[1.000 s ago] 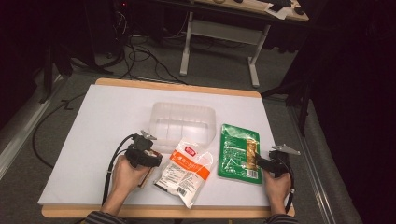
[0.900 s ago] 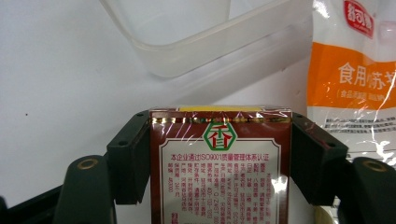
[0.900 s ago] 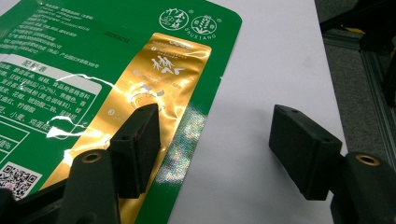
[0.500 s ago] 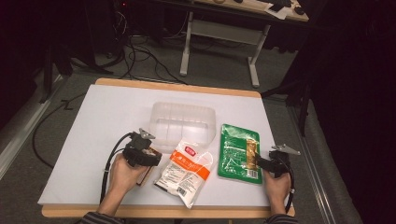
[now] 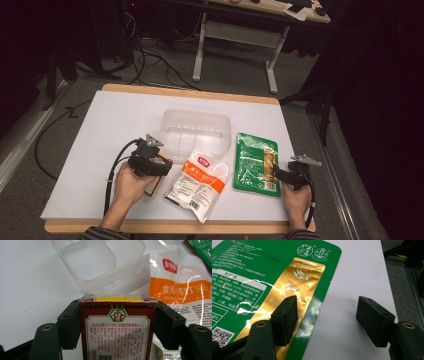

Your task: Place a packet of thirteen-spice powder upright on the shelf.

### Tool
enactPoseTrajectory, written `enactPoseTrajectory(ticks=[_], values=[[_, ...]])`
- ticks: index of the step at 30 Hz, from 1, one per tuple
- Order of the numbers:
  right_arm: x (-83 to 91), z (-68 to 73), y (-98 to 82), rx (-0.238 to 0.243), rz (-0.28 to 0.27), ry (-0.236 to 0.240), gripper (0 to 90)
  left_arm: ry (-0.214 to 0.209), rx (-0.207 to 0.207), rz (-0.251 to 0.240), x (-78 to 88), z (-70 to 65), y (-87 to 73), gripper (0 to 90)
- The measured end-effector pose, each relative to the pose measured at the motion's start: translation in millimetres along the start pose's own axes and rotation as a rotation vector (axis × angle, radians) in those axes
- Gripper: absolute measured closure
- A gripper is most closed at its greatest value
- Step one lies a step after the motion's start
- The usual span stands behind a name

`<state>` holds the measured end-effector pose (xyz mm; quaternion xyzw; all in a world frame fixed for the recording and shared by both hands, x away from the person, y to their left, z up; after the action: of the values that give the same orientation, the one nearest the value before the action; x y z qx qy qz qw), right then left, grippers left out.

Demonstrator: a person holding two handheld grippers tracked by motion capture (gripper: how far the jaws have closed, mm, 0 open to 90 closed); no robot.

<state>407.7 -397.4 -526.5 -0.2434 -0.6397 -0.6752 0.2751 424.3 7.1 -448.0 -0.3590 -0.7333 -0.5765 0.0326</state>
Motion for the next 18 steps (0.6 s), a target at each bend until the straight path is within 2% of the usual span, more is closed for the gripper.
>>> enactPoseTrajectory(ticks=[11,12,18], values=[[0.0,-0.1,0.0,0.002,0.000,0.000,34.5,-0.008,0.001,-0.011,0.7,-0.6,2.6,32.5],[-0.1,-0.1,0.0,0.003,-0.001,0.000,34.5,-0.007,-0.012,-0.014,0.9,-0.9,4.2,32.5],[-0.1,-0.1,0.0,0.003,-0.001,0.000,34.5,-0.015,-0.025,-0.025,2.1,-3.4,10.2,32.6]])
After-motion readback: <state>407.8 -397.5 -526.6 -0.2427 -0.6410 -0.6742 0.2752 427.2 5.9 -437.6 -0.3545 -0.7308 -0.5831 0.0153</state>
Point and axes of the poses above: each handheld gripper's, and its own axes: x roughly backward along the jaws, y roughly out of its top, z roughly to its left, the point moved 7 cm from there along -x, roughly forward along the jaws, and after that the axes turned 7 degrees about -x, right-handed, at the moved point
